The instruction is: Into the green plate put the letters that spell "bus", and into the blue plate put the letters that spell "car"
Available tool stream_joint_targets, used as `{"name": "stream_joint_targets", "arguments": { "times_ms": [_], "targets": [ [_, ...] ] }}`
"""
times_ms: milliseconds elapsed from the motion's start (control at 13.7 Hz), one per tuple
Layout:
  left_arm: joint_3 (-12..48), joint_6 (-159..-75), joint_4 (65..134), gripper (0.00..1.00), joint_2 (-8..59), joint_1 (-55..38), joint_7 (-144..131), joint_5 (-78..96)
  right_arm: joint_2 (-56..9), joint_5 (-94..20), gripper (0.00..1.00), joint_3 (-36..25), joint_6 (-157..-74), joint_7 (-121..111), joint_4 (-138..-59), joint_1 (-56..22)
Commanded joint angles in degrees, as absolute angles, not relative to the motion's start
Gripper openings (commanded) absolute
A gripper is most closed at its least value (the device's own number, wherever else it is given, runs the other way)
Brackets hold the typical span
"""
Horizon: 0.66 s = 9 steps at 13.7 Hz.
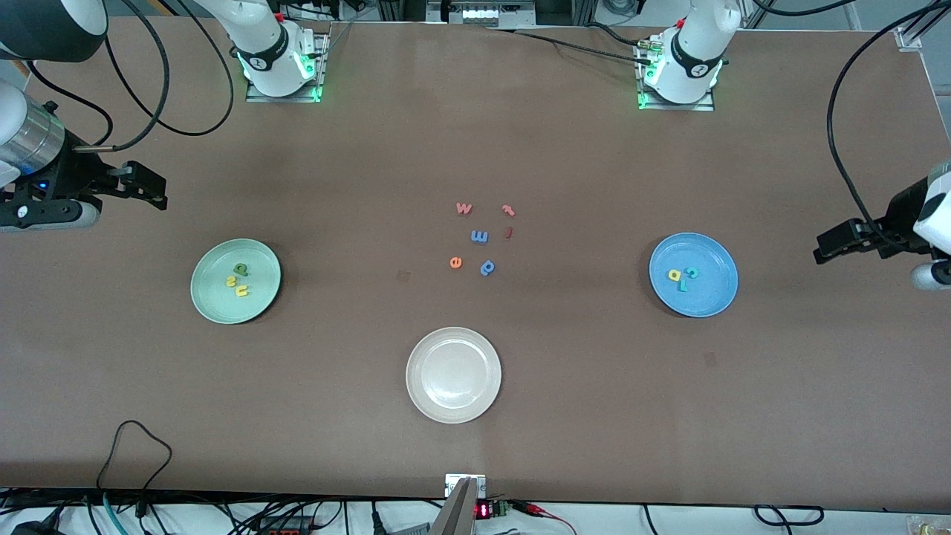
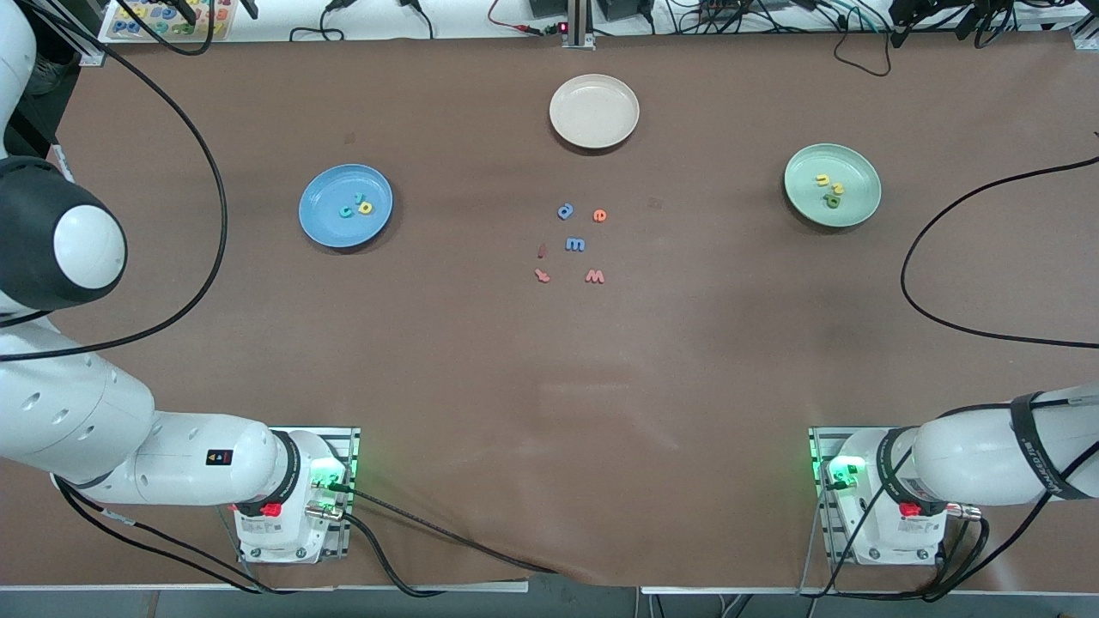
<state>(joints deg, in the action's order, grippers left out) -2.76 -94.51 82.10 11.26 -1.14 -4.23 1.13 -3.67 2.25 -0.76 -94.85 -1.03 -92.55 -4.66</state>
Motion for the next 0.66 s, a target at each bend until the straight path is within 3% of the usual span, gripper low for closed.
{"name": "stream_joint_targets", "arguments": {
  "times_ms": [0, 584],
  "targets": [
    [-3.69, -95.09, 90.5, 1.0, 4.68, -2.11, -2.81, 2.2, -2.73, -0.08, 1.0, -0.88, -93.96, -0.09, -92.63, -4.49],
    [-2.9, -93.25, 92.02, 1.0, 2.9, -2.11, -2.72, 1.41, -2.9, -0.26, 1.0, -0.88, -94.04, 0.09, -93.08, -4.13]
  ]
}}
